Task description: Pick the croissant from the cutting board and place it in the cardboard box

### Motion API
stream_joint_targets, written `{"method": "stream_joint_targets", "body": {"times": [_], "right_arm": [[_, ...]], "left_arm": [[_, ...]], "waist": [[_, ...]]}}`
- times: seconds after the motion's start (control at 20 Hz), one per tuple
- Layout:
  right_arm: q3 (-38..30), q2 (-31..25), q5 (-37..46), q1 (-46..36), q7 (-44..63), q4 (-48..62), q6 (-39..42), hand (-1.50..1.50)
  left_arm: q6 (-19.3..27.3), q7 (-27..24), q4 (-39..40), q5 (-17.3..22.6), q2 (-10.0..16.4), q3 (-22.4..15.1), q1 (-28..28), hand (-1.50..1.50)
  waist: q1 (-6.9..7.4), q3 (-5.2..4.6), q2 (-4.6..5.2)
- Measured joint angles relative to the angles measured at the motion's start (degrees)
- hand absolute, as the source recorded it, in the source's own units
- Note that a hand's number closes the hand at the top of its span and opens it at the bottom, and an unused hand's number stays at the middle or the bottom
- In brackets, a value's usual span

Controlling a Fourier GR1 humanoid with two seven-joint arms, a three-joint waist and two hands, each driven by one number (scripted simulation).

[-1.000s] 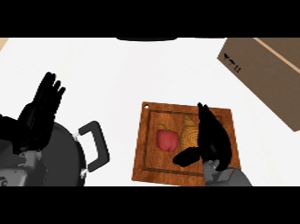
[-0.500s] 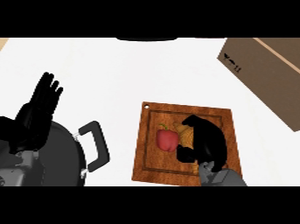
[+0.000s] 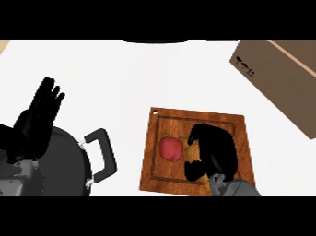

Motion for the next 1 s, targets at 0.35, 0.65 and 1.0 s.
{"method": "stream_joint_targets", "body": {"times": [0.35,0.65,1.0], "right_arm": [[11.9,-6.8,-2.1,-3.8,-19.5,-3.8,6.2,1.5],[12.6,-11.8,-2.7,-6.3,-27.0,-14.0,11.1,1.5],[5.9,-8.9,-5.9,-6.7,-22.4,-27.9,15.7,1.5]], "left_arm": [[0.2,0.4,-0.3,-0.4,-0.7,-1.0,-0.3,0.0],[0.5,-0.9,1.1,-0.9,-1.2,-0.6,-0.3,0.0],[0.2,0.2,-1.3,-0.6,-0.8,-0.3,1.0,0.0]], "waist": [[0.67,0.03,0.0],[-0.18,0.03,-0.05],[-0.45,0.02,-0.14]]}}
